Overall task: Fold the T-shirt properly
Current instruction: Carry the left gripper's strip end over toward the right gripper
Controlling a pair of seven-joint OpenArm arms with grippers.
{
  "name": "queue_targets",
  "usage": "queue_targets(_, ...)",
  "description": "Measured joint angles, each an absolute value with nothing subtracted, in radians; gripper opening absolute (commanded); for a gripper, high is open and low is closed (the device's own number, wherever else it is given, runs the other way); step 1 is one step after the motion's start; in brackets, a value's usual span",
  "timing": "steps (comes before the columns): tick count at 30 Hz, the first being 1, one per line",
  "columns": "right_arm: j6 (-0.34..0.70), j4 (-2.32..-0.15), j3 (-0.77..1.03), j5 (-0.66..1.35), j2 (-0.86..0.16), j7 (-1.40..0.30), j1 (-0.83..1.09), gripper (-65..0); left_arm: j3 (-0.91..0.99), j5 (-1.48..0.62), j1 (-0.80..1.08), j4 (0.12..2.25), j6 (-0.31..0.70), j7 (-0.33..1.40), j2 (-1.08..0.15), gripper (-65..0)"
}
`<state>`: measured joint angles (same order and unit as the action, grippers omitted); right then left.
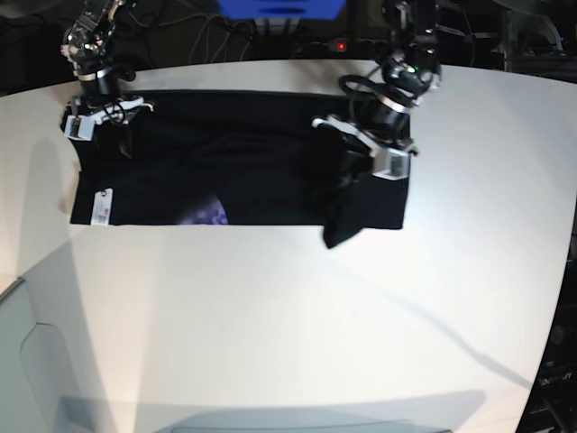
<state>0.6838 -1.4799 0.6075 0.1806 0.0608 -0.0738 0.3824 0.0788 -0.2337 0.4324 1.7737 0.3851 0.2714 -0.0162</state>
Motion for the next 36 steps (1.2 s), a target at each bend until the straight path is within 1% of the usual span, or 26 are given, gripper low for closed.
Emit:
queue_targets(6,0.684,-1.480,0.607,0.181,0.061,-0.074,0.382,-32.4,-0.111,-0.116,0.413,1.765,0.378,0.276,-0.017,-65.0)
queue_targets(11,0.684,-1.480,0.607,0.181,0.061,-0.074,0.382,-32.4,-0.189,-0.094,0.378,1.712,0.377,0.271,-0.017,-65.0)
queue_targets(17,0.684,-1.480,0.609,0.181,0.061,-0.074,0.382,-32.4,-0.239,-0.090,0.320,1.629,0.363,0.273,-0.017,-65.0)
queue_targets(20,0.684,-1.480,0.608,0.181,0.061,-0.074,0.382,-32.4,-0.262,-0.098,0.314,1.613,0.304,0.270,-0.017,-65.0)
queue_targets(23,0.684,-1.480,0.608,0.181,0.061,-0.074,0.382,-32.4,-0.286,-0.098,0.295,1.599,0.281,0.279,-0.019,-65.0)
queue_targets(36,0.684,-1.480,0.610,0.181,0.061,-0.074,0.381,-32.3,-0.359,-0.097,0.254,1.573,0.274,0.262,-0.019,-65.0)
